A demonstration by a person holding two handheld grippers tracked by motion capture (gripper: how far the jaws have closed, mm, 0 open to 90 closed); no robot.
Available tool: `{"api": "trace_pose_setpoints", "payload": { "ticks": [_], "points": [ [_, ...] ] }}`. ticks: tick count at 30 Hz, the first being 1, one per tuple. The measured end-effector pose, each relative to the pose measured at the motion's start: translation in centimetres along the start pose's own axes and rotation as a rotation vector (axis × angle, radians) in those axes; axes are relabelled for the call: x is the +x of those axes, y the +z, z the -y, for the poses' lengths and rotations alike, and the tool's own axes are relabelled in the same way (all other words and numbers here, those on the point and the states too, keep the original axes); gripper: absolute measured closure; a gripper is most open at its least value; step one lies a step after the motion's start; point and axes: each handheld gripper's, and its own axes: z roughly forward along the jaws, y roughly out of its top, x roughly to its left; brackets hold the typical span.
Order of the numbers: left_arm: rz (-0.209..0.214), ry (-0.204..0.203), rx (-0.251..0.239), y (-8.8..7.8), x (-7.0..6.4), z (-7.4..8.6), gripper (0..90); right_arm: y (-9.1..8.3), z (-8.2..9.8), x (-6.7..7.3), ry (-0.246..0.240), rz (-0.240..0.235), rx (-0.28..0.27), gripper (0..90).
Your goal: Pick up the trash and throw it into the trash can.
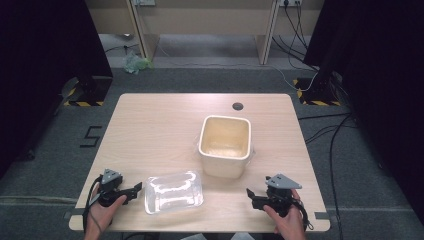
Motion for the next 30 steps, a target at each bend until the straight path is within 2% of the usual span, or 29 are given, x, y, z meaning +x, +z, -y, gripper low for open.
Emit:
{"api": "trace_pose_setpoints", "payload": {
  "ticks": [2,3,4,6,7,8,10,13,16,17,20,22,30],
  "points": [
    [0.003,0.007,-0.007,-0.4,-0.3,0.1,15.7,0.0,-0.2,0.4,-0.01,-0.01,-0.003,17.0],
    [0.014,0.009,-0.013,-0.9,-0.8,0.4,15.7,-0.1,-0.8,1.8,-0.042,-0.045,-0.017,17.1],
    [0.014,0.009,-0.013,-0.9,-0.8,0.4,15.8,-0.1,-1.1,2.4,-0.06,-0.059,-0.019,17.1],
    [0.067,-0.011,-0.015,-1.1,-1.6,0.6,15.8,0.0,-1.5,3.3,-0.085,-0.086,-0.023,17.4],
    [0.067,-0.011,-0.015,-1.1,-1.6,0.6,15.8,0.0,-1.5,3.3,-0.085,-0.086,-0.023,17.4],
    [0.076,0.005,-0.013,-1.0,-2.3,0.6,15.8,0.2,-1.8,4.2,-0.101,-0.119,-0.016,17.4],
    [0.08,0.027,-0.009,-0.8,-2.9,0.4,15.9,0.5,-2.1,4.7,-0.106,-0.149,-0.017,17.7],
    [0.077,0.04,-0.011,-0.7,-3.5,0.1,17.0,0.8,-2.4,5.3,-0.117,-0.167,-0.016,17.9],
    [0.092,0.046,-0.01,-0.7,-3.9,0.0,17.0,0.9,-2.4,5.5,-0.124,-0.174,-0.012,18.0],
    [0.11,0.06,-0.003,-0.6,-4.5,-0.1,17.0,1.1,-2.5,5.7,-0.131,-0.182,-0.018,18.1],
    [0.124,0.078,0.003,-0.4,-5.3,-0.2,16.9,1.2,-2.5,5.7,-0.131,-0.187,-0.014,18.3],
    [0.146,0.092,0.012,0.1,-6.2,-0.2,17.0,1.3,-2.4,5.6,-0.128,-0.187,-0.013,18.6],
    [0.179,0.15,0.023,0.9,-8.5,-1.3,17.0,0.7,-2.3,5.1,-0.097,-0.194,-0.028,19.9]
  ]
}}
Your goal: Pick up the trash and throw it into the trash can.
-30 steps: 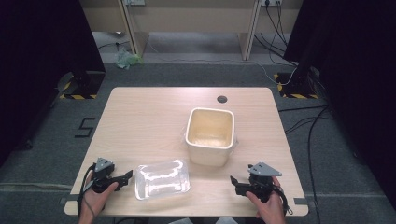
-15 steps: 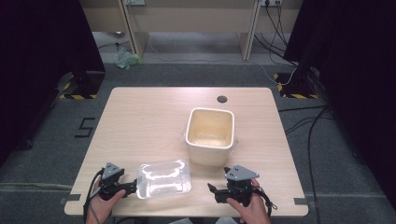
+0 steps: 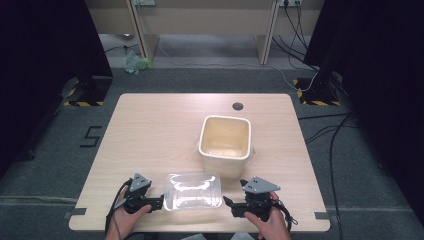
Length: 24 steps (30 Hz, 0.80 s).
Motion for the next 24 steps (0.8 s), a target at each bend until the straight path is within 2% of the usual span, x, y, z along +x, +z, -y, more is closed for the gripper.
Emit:
{"api": "trace_pose_setpoints", "payload": {
  "ticks": [4,9,11,16,19,21,22,24],
  "points": [
    [0.023,0.031,0.012,0.4,-1.1,-0.3,17.0,-0.2,0.0,-0.2,0.011,0.001,-0.01,19.9],
    [0.054,0.051,0.023,0.7,-2.2,-0.1,17.1,-0.1,0.0,-0.3,0.036,-0.017,-0.016,19.9],
    [0.067,0.069,0.025,0.9,-3.0,-0.3,17.1,0.4,0.1,-0.5,0.057,-0.038,-0.007,19.9],
    [0.075,0.084,0.018,1.5,-3.6,-1.0,17.2,1.1,0.2,-1.3,0.111,-0.068,0.01,19.0],
    [0.085,0.083,0.009,1.7,-3.9,-1.3,17.8,1.5,0.4,-1.6,0.154,-0.098,0.017,18.0],
    [0.103,0.074,0.005,1.9,-4.2,-1.4,17.9,1.7,0.7,-1.7,0.189,-0.135,0.017,18.1],
    [0.109,0.072,0.005,2.0,-4.3,-1.4,18.2,1.8,0.8,-1.7,0.204,-0.141,0.016,15.8],
    [0.1,0.081,0.012,2.0,-4.5,-1.4,18.8,1.8,0.8,-1.6,0.202,-0.131,0.015,15.3]
  ]
}}
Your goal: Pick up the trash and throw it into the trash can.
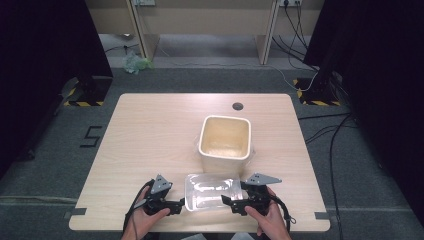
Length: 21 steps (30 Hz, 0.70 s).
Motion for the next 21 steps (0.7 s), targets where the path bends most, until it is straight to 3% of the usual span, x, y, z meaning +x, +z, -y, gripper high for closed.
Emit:
{"api": "trace_pose_setpoints", "payload": {
  "ticks": [7,14,21],
  "points": [
    [-0.016,0.014,-0.001,0.4,-0.4,-0.4,20.7,-0.3,0.2,0.2,0.007,0.023,-0.003,15.2],
    [0.018,0.013,-0.018,0.9,-1.7,-1.4,20.8,-1.5,0.6,-0.1,-0.009,0.074,-0.018,15.2],
    [0.007,0.023,-0.015,1.5,-2.3,-2.2,22.5,-1.9,0.7,-0.7,0.009,0.095,-0.025,14.9]
  ]
}}
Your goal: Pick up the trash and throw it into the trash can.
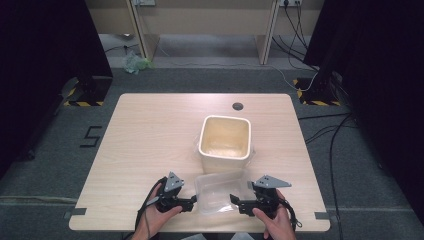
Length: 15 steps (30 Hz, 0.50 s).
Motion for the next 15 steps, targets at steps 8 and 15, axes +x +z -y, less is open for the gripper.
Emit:
{"api": "trace_pose_setpoints", "payload": {
  "ticks": [8,15],
  "points": [
    [0.02,-0.005,-0.01,-0.9,-0.3,-0.5,22.9,-0.5,-0.1,0.9,-0.03,0.047,0.0,16.3],
    [0.015,0.0,-0.013,-1.2,-0.9,-0.6,24.5,-1.4,-0.4,1.7,-0.058,0.092,-0.033,23.6]
  ]
}}
